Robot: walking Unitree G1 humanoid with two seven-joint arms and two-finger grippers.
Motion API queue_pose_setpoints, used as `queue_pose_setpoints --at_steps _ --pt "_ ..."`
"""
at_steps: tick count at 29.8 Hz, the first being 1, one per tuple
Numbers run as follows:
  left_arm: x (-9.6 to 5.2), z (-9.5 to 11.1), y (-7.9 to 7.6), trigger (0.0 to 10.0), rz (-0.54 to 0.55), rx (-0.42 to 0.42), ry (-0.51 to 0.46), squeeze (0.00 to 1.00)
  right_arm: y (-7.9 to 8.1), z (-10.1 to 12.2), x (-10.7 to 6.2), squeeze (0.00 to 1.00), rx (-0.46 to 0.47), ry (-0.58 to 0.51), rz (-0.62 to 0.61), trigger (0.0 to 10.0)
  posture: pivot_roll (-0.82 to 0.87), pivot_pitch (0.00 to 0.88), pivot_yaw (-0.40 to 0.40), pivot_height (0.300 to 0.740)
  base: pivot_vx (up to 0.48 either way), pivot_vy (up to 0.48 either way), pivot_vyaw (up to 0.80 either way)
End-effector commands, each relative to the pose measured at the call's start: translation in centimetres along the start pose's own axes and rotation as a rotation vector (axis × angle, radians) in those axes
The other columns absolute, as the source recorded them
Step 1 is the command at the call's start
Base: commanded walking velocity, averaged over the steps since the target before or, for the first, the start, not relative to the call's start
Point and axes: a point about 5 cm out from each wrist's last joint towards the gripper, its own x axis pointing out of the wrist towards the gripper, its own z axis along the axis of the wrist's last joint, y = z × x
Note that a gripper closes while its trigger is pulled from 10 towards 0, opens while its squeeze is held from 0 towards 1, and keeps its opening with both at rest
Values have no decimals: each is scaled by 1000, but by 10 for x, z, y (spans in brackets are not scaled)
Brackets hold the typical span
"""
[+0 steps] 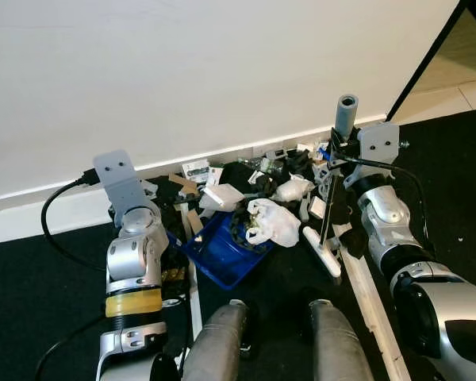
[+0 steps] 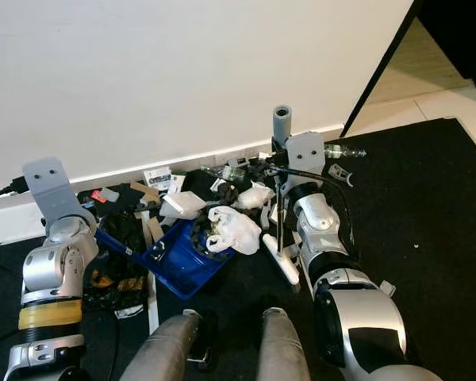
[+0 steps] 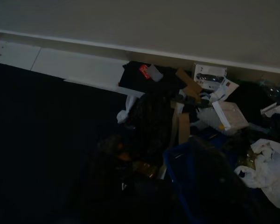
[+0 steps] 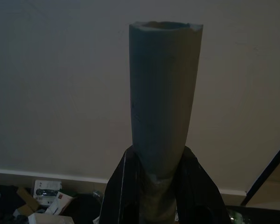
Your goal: Sweep floor
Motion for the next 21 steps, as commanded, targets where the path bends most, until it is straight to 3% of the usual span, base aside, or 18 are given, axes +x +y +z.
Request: queue_pose_setpoints --at_steps 1,13,16,17,18,21 --pt "-1 -10 7 235 40 2 45 0 0 -4 -3 0 2 5 -2 10000 75 210 59 740 0 0 0" --pt "-3 -11 7 0 26 -28 56 0 -1 -3 -3 0 1 4 -7 10000 76 206 63 740 0 0 0" --pt "-2 -7 -5 0 -102 -32 31 0 -2 -3 -3 0 0 3 -12 10000 75 208 63 740 0 0 0" --pt "-2 -5 -9 4275 -154 -28 18 0 -3 -3 -3 0 0 3 -13 10000 73 208 63 740 0 0 0" --pt "-2 -4 -13 10000 -201 -27 9 0 -4 -3 -3 0 -1 3 -15 10000 73 209 63 740 0 0 0" --pt "-3 0 -25 10000 -371 15 -69 0 -7 -2 -4 0 -1 1 -24 10000 70 210 61 740 0 0 0"
